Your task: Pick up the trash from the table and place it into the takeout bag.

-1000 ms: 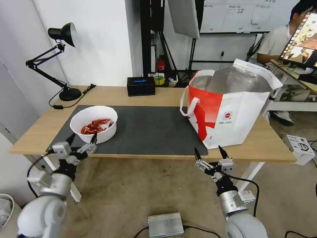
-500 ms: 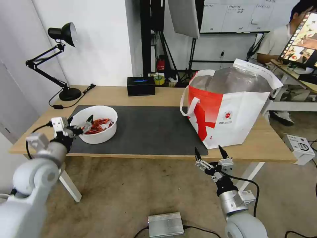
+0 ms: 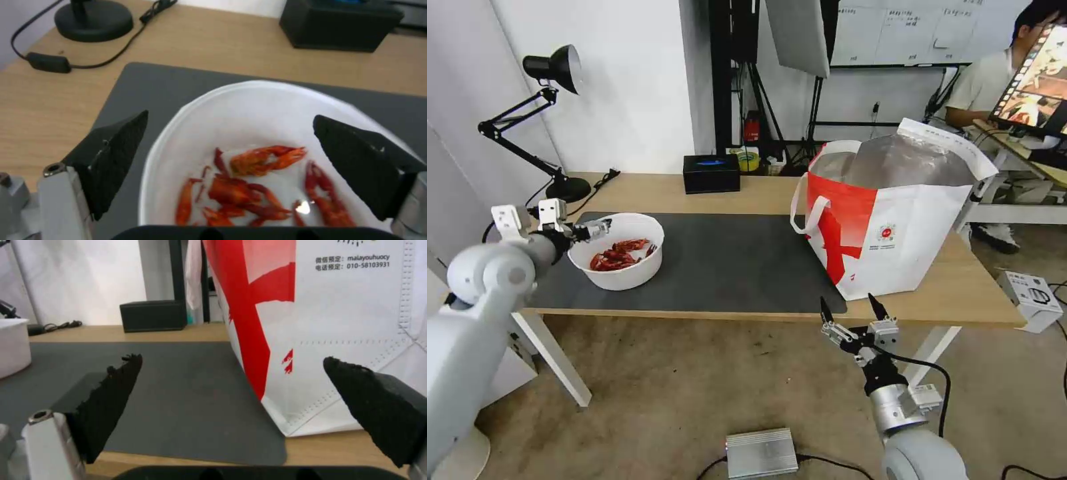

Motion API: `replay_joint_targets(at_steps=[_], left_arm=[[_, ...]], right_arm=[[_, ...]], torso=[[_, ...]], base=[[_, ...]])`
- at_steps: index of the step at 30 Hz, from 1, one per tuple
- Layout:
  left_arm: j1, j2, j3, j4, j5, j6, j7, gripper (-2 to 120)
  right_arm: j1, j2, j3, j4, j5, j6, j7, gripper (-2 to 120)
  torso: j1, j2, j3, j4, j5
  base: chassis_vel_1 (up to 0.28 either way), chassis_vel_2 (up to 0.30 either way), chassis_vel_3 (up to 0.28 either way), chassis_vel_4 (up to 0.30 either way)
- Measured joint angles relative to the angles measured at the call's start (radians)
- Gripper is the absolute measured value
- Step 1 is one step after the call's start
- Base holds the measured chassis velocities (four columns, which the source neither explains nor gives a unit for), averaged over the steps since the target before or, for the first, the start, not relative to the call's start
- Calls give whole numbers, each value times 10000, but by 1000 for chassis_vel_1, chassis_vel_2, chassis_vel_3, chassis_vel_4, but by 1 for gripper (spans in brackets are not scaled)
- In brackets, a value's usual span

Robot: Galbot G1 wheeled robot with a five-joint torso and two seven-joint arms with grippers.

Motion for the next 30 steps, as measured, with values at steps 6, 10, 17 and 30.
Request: replay_joint_targets(at_steps=[6, 10, 17, 30], left_arm=[[-302, 331, 341, 691, 298, -4, 1017, 100], [-274, 232, 472, 951, 663, -32, 1297, 100], [-215, -29, 693, 1394, 1224, -57, 1470, 100], [-248, -102, 813, 1680, 1370, -91, 1605, 99]], right_arm=[[0, 0, 0, 0, 0, 0, 0, 100], [0, 0, 0, 0, 0, -1, 0, 100], [0, 0, 0, 0, 0, 0, -1, 100], [0, 0, 0, 0, 0, -1, -1, 100]], torso=[[-1, 2, -1, 2, 1], [-1, 1, -1, 1, 0], [-1, 1, -1, 1, 0], [-1, 1, -2, 1, 3]], base=[[0, 0, 0, 0], [0, 0, 0, 0], [0, 0, 0, 0], [0, 0, 0, 0]])
